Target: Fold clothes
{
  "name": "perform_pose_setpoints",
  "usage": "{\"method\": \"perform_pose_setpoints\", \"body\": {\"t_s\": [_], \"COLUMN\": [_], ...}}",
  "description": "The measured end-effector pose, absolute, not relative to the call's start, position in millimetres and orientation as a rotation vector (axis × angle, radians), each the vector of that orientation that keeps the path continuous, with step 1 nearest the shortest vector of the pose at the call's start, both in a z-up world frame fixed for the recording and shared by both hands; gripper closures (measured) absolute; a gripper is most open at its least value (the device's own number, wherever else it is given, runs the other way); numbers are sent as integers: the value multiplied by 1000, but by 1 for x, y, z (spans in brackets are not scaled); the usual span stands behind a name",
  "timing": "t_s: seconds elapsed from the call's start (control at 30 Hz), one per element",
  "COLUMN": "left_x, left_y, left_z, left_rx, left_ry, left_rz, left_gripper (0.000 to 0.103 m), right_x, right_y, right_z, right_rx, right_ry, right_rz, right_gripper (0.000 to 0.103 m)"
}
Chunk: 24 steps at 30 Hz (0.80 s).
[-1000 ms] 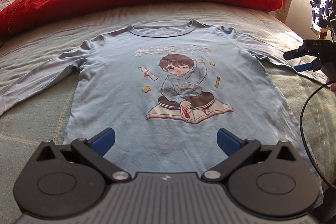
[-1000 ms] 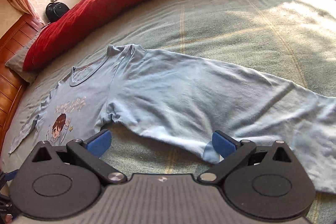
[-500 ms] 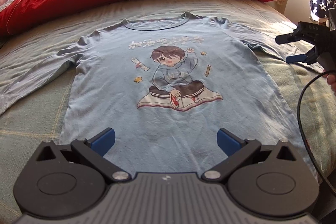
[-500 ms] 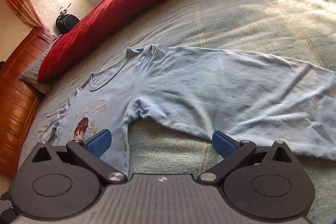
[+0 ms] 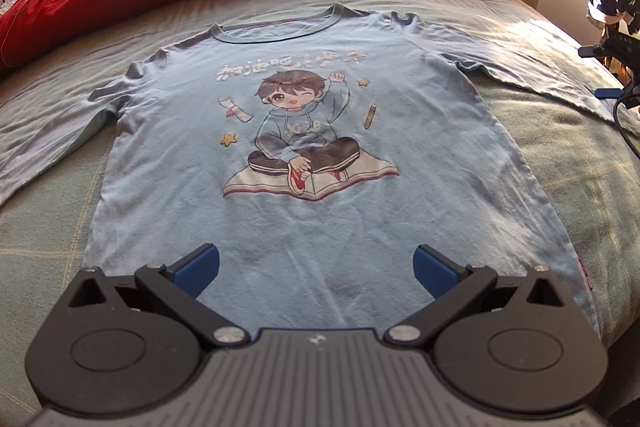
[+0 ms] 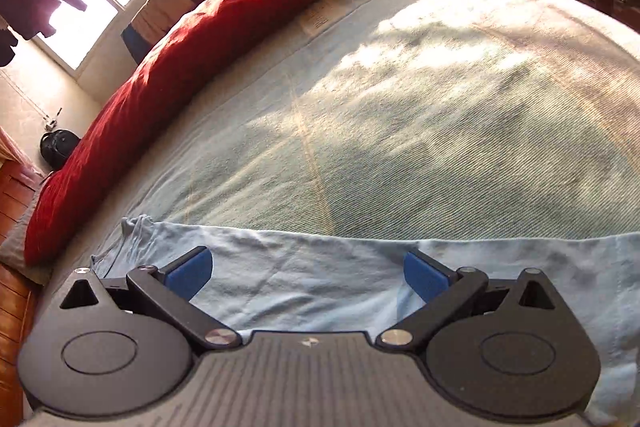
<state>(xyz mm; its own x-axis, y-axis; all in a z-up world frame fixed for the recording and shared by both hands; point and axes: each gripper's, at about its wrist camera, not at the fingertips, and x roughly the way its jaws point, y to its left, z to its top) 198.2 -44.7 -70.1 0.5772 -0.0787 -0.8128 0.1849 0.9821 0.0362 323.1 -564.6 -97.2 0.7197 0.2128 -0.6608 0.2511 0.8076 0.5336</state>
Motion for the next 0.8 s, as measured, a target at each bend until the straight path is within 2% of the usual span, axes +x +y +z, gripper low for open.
{"method": "perform_pose_setpoints", "body": {"t_s": [0.37, 0.6, 0.8], "left_x": [198, 193, 195], "left_y": [-55, -43, -40], "left_z": [-70, -68, -71], "left_rx": [153, 122, 73], "left_ry": [942, 941, 941], "left_rz": [-170, -161, -202], "left_gripper": [1, 1, 1], "right_x": [297, 261, 256], "right_y": [-541, -596, -593], "right_z": [-92, -94, -96], "right_rx": [539, 589, 609], "right_ry": [860, 845, 843], "right_rz": [47, -123, -112], "right_gripper": [0, 0, 0]}}
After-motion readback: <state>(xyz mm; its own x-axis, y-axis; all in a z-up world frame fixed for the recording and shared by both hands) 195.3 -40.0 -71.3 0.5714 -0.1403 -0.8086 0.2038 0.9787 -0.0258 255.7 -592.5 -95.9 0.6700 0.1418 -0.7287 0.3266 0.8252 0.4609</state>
